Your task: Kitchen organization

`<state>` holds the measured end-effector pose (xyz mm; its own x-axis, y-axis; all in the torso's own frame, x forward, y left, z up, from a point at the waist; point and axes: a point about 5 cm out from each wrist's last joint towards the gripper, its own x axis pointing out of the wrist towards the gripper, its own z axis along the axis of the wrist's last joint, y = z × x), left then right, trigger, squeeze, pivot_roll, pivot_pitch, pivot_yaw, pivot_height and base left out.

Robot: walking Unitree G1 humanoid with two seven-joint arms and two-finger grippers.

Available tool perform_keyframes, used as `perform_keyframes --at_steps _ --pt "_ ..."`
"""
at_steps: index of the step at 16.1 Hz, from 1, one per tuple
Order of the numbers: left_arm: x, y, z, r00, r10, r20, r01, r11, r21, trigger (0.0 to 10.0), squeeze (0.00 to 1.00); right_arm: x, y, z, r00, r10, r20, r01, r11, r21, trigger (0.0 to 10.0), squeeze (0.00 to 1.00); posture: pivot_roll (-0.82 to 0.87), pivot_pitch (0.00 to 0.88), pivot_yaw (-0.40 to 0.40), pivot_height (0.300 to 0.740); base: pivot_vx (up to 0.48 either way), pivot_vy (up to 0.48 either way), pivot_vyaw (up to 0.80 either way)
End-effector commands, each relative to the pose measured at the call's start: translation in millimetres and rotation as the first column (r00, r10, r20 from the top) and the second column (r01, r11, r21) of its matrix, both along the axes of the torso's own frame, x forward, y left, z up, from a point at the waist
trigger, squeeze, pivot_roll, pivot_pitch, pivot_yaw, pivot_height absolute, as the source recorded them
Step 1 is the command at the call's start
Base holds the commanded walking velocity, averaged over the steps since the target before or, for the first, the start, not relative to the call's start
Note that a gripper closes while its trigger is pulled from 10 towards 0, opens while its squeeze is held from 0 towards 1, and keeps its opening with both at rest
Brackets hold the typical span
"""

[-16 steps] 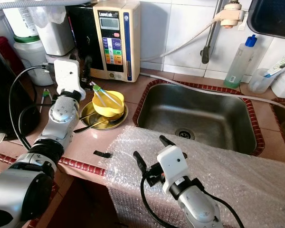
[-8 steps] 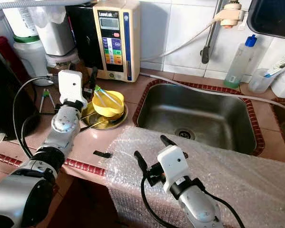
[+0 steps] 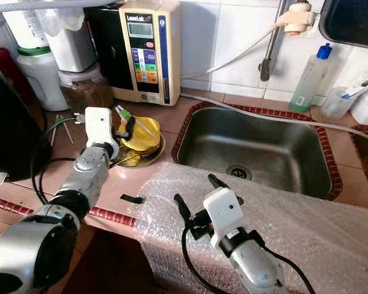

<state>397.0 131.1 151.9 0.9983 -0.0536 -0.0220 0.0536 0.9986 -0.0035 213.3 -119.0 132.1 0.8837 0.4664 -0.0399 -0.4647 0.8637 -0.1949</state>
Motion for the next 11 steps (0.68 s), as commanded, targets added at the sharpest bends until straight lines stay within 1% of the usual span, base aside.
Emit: perform_keyframes --at_steps 1,3,4,5,6,10,11 --pt "5.6 -5.8 11 1.0 -0.016 -0.005 0.016 1.0 -0.025 10.0 1.0 -5.2 3.4 6 1.0 0.016 0.009 -0.016 1.0 0.011 10.0 0.0 -0.05 0.0 0.082 0.74 0.0 0.0 0.0" --pt "8.3 -9.4 16 0.999 -0.021 -0.025 0.02 0.999 -0.047 10.0 1.0 -8.6 3.9 10 1.0 0.014 0.017 -0.014 1.0 0.017 10.0 0.0 -0.06 0.0 0.094 0.74 0.0 0.0 0.0" --pt "9.3 -11.3 19 0.999 -0.026 -0.022 0.025 0.999 -0.049 10.0 1.0 -9.2 3.5 14 0.999 0.005 0.032 -0.006 1.0 0.023 10.0 0.0 -0.07 0.0 0.097 0.74 0.0 0.0 0.0" --pt "11.0 -15.2 23 0.999 -0.04 -0.025 0.039 0.998 -0.056 10.0 1.0 -8.2 1.5 24 0.997 -0.029 0.072 0.026 0.999 0.03 10.0 0.0 -0.08 0.0 0.102 0.74 0.0 0.0 0.0" --pt "11.5 -16.7 24 0.998 -0.048 -0.031 0.046 0.997 -0.057 10.0 1.0 -8.0 1.0 27 0.996 -0.039 0.085 0.036 0.999 0.034 10.0 0.0 -0.08 0.0 0.104 0.74 0.0 0.0 0.0" --pt "11.8 -19.3 22 0.996 -0.065 -0.067 0.062 0.997 -0.051 10.0 1.0 -8.4 1.5 31 0.994 -0.06 0.096 0.056 0.998 0.041 10.0 0.0 -0.09 0.0 0.111 0.74 0.0 0.0 0.0" --pt "11.5 -19.9 20 0.994 -0.068 -0.083 0.065 0.997 -0.031 10.0 1.0 -8.4 1.2 31 0.993 -0.066 0.095 0.062 0.997 0.041 10.0 0.0 -0.09 0.0 0.111 0.74 0.0 0.0 0.0"
